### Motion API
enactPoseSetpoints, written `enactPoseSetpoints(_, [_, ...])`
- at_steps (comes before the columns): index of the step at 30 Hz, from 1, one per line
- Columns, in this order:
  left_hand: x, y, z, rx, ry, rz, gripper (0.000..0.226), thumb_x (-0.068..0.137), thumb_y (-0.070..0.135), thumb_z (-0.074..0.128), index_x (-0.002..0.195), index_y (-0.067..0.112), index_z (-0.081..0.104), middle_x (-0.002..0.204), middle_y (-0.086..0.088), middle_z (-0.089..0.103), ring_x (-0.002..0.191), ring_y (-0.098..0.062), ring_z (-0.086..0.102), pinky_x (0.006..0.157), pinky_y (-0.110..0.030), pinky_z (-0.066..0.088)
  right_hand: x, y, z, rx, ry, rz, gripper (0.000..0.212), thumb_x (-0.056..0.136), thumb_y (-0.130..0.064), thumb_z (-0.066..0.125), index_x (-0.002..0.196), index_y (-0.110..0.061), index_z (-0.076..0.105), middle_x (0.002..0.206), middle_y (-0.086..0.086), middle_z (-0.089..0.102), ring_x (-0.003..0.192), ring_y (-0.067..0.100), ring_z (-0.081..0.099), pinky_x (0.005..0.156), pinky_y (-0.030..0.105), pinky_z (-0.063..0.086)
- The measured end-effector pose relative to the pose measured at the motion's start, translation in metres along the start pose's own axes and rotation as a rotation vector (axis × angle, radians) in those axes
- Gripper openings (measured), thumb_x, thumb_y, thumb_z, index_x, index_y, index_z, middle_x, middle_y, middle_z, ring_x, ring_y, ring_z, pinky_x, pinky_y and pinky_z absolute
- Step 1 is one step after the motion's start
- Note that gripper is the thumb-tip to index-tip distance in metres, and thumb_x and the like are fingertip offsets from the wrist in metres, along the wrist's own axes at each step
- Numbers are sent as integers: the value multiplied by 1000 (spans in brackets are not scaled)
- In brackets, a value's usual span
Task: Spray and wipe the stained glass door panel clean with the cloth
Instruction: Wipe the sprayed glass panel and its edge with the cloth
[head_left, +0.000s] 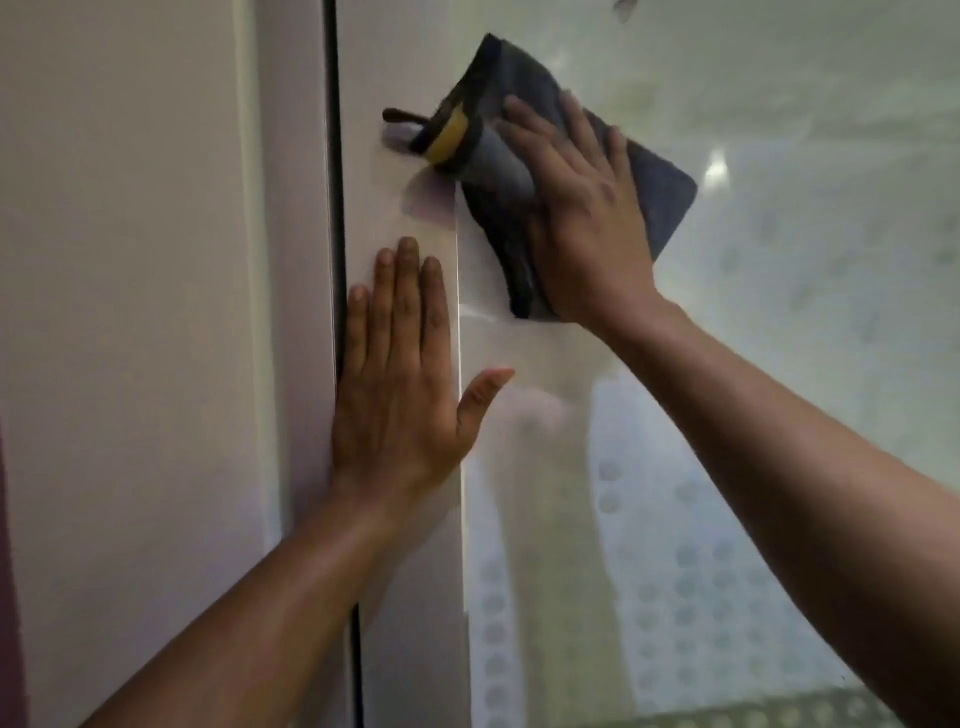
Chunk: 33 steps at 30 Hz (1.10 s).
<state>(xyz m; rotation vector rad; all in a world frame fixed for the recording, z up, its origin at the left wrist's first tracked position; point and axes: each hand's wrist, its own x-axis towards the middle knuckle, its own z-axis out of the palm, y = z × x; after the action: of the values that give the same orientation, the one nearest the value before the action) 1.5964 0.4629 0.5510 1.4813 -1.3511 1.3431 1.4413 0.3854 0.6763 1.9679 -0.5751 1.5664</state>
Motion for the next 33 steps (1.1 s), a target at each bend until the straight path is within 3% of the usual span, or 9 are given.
enactPoseSetpoints(3, [36,-5,-13,-4,61,5,107,105,79,2,174,-2,12,184,-27,10,173,-42,9,141,-56,6,16,24,-21,-17,286,257,63,95,-9,44,156,-24,48,170,0,39,162,31,23,131,56,10])
enactPoseSetpoints(5, [38,-6,-10,17,51,-5,110,102,80,-1,175,-1,12,184,-27,10,173,-42,9,141,-56,6,-19,9,-8,-15,344,369,79,79,0,44,155,-20,49,168,3,41,161,36,26,131,60,11])
enactPoseSetpoints(12, [11,3,-10,7,8,-59,117,92,80,-13,172,6,30,179,-24,31,168,-42,28,137,-49,14,-265,-46,47,58,42,184,67,100,-15,65,162,-21,39,173,0,31,164,36,13,130,61,2])
enactPoseSetpoints(17, [5,5,-8,10,3,-83,114,94,81,-12,165,11,46,172,-20,46,162,-39,41,133,-45,22,-409,-74,54,87,-170,141,47,115,-30,27,161,-27,38,177,-14,14,165,28,6,130,58,-2])
enactPoseSetpoints(20, [6,6,-7,19,10,-62,108,100,79,-4,169,8,40,175,-22,41,164,-42,37,136,-51,21,-447,-75,45,70,-286,104,48,116,-34,24,164,-34,29,176,-18,11,166,25,5,131,55,-4])
enactPoseSetpoints(24, [6,3,-7,-27,25,-5,105,103,75,-3,174,0,20,182,-27,19,171,-44,18,140,-59,11,-393,-46,32,59,-264,20,69,104,-31,48,167,-38,20,176,-19,14,165,26,9,131,54,-3])
enactPoseSetpoints(28, [6,-2,0,-64,67,34,105,105,74,-4,174,-1,19,183,-28,16,172,-45,14,139,-62,12,-243,-13,20,63,-55,148,56,108,-41,43,163,-32,34,174,-14,22,165,27,10,131,53,0])
enactPoseSetpoints(31, [10,-3,1,-54,69,52,104,105,74,-4,174,0,21,182,-27,17,171,-44,15,139,-62,13,-120,4,5,49,61,203,64,99,-21,60,160,-25,42,172,-5,33,164,30,13,130,55,3])
enactPoseSetpoints(33, [11,-2,0,-38,67,56,104,105,74,-4,174,0,23,182,-27,17,171,-45,16,138,-63,14,-49,15,-6,27,88,170,62,100,-19,56,160,-25,42,173,-4,32,164,31,14,130,58,6])
